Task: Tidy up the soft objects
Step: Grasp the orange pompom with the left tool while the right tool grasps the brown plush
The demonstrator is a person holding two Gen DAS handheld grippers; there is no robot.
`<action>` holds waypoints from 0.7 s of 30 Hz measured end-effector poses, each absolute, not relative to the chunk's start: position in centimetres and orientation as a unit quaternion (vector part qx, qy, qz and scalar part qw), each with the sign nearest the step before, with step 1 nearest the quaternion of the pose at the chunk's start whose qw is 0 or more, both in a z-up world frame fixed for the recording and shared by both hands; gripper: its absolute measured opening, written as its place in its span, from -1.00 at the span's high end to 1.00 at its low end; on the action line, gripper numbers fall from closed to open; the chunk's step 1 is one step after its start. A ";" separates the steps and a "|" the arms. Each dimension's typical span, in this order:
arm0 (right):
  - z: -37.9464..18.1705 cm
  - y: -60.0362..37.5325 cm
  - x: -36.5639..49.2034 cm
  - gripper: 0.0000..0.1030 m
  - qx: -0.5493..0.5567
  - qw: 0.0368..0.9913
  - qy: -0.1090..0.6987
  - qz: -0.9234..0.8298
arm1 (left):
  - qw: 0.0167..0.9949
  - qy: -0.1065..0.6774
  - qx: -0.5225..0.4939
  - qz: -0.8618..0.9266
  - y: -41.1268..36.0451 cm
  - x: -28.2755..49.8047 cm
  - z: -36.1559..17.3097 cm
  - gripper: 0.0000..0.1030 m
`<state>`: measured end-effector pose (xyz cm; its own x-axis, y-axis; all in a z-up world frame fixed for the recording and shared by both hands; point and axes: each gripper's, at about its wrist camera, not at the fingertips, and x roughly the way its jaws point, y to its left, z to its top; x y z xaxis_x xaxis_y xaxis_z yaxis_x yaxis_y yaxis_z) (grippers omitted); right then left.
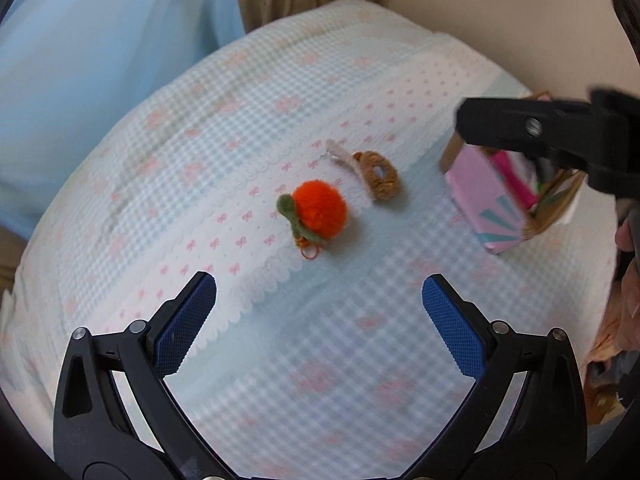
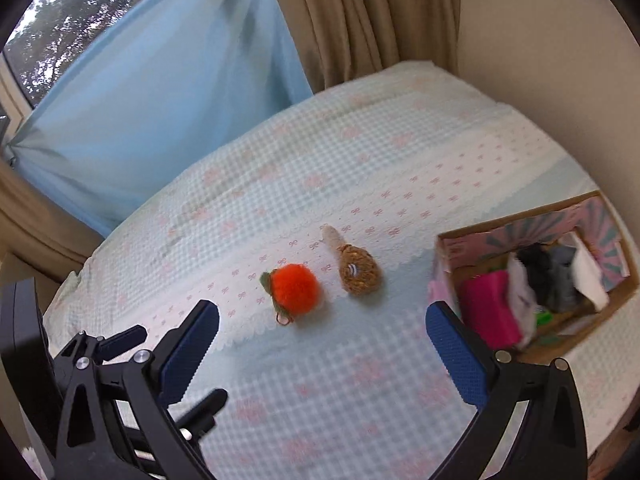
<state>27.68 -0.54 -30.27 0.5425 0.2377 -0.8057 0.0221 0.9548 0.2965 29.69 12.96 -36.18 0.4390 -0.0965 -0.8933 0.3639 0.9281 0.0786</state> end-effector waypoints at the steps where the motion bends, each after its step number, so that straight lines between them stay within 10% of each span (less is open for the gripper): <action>1: -31.1 -0.3 28.7 -1.00 0.137 0.864 0.481 0.063 | 0.835 0.514 0.136 -0.140 12.9 30.4 -36.9 -0.98; 21: -46.0 0.2 40.9 -0.84 0.077 0.804 0.588 0.045 | 0.793 0.514 0.265 -0.188 9.0 40.3 -48.9 -0.83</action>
<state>40.86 0.23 -45.96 0.3056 0.1629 -0.9381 0.0187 0.9840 0.1770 40.28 8.96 -48.87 0.3997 -0.0256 -0.9163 0.5719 0.7882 0.2275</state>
